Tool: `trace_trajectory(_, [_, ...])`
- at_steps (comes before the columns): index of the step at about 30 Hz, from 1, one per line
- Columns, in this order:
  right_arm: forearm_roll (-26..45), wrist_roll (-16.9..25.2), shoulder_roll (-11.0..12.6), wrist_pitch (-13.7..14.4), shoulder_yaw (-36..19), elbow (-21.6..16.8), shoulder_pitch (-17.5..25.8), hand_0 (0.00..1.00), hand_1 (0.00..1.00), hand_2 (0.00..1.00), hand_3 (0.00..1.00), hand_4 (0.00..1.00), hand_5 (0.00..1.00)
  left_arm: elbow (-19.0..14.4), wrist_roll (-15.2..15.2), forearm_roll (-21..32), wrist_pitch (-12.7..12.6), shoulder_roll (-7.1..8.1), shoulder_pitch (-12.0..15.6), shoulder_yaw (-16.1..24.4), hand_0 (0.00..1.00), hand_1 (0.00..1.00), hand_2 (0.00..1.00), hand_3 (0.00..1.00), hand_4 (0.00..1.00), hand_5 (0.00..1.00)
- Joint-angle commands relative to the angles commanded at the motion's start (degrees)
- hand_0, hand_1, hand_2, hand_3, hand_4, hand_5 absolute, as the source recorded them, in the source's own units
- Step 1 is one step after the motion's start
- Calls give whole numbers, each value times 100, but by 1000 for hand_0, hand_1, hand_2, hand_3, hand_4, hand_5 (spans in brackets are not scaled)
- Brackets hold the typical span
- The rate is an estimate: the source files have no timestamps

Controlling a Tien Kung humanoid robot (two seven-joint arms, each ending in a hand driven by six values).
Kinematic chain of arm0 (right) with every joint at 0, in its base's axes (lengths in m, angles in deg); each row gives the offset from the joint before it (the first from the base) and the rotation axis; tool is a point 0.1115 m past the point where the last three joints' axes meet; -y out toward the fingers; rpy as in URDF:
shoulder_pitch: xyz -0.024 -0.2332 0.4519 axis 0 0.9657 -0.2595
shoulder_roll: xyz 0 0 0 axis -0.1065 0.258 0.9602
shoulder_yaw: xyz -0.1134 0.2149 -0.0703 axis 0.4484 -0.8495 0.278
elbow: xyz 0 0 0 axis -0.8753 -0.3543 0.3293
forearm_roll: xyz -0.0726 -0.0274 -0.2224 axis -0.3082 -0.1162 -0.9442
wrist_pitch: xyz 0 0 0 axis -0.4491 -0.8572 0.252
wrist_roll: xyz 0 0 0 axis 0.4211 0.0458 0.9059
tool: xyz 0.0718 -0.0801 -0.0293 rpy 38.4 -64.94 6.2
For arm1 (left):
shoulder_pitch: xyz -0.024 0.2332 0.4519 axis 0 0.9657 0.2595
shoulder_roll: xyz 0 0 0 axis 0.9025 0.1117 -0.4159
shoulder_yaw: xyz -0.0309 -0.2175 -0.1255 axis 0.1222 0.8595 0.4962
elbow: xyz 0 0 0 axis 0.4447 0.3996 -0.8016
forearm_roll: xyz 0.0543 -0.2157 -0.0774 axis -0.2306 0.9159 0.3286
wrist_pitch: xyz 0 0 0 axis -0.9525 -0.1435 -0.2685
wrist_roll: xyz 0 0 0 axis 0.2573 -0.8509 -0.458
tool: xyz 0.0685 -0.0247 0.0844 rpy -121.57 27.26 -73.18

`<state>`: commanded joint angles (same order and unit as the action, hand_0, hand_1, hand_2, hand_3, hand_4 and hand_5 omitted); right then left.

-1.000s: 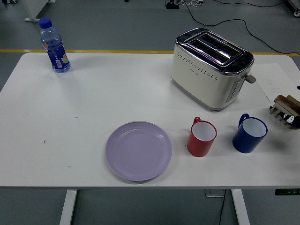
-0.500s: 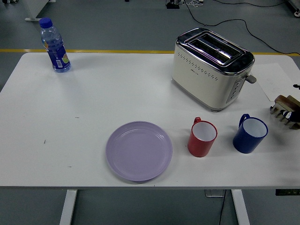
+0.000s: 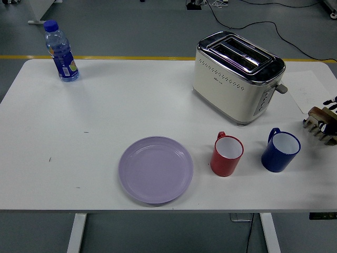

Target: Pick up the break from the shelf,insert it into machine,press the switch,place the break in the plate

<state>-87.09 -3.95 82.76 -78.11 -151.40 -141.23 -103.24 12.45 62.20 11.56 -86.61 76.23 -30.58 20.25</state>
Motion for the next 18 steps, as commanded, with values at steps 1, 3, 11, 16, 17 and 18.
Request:
trace_trajectory(1, [-52,-11,-4,7,16,19,-23,477,531,558,622,564,2,0,0,3,-3,-2,1,4,686,689,676,563,282,836])
trace_trajectory(3, [-76,-17,-7,10,23,28,-33,477,531,558,622,564,2,0,0,5,-4,-2,2,6,686,689,676,563,282,836])
trace_trajectory(11, [-184,-44,4,14,147,142,-110,417,465,512,569,539,2,0,-7,64,-11,6,-14,-26,686,690,676,563,285,841])
trace_trajectory(16, [-206,-10,8,104,177,181,-126,391,411,468,539,502,2,0,-7,69,-14,3,-12,-24,686,691,677,564,285,841])
trace_trajectory(17, [-197,6,11,129,180,182,-128,391,411,468,539,502,2,0,-7,69,-14,3,-11,-25,686,691,677,564,285,841])
trace_trajectory(18, [-184,24,16,147,183,182,-130,391,411,468,539,502,2,0,-6,71,-14,3,-10,-26,686,691,677,564,285,841])
